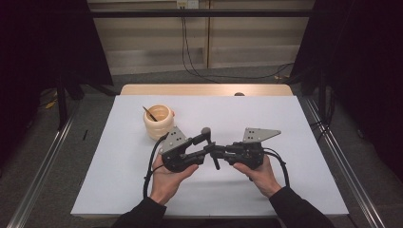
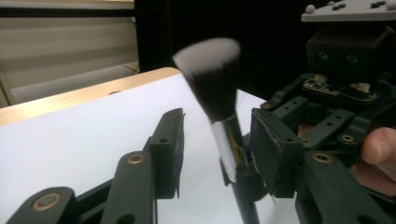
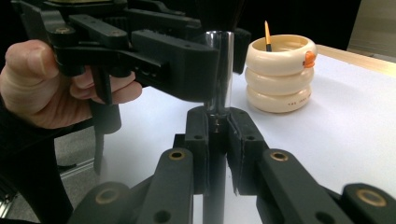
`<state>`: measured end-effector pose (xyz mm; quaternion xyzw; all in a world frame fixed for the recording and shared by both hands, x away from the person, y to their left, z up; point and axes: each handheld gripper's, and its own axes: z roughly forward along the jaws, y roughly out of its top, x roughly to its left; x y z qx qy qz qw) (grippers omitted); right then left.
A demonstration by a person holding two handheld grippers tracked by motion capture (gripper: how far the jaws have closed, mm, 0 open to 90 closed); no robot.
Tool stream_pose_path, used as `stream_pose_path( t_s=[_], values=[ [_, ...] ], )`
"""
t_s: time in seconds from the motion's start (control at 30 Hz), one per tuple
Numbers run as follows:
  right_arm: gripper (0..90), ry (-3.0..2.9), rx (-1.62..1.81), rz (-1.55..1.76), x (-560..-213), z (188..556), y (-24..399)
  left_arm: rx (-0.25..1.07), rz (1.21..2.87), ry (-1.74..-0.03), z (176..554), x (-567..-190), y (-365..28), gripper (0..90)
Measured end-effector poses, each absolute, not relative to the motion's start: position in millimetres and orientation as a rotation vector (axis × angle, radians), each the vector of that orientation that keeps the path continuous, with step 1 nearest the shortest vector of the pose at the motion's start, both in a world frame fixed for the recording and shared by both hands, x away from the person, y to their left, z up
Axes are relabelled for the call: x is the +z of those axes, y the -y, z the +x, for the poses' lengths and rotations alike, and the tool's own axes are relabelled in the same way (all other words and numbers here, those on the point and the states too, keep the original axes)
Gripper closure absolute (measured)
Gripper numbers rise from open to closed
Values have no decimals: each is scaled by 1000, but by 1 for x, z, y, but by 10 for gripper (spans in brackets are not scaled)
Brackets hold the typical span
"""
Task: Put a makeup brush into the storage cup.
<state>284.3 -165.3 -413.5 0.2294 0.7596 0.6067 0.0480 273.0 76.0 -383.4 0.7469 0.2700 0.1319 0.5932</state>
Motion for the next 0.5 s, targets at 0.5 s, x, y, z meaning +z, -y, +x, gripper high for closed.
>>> stream_pose_path(
  t_s=[0.5],
  values=[
    [789, -2331, 1851, 696, -415, 284, 163, 209, 1724, -665, 276, -386, -73, 733]
  ],
)
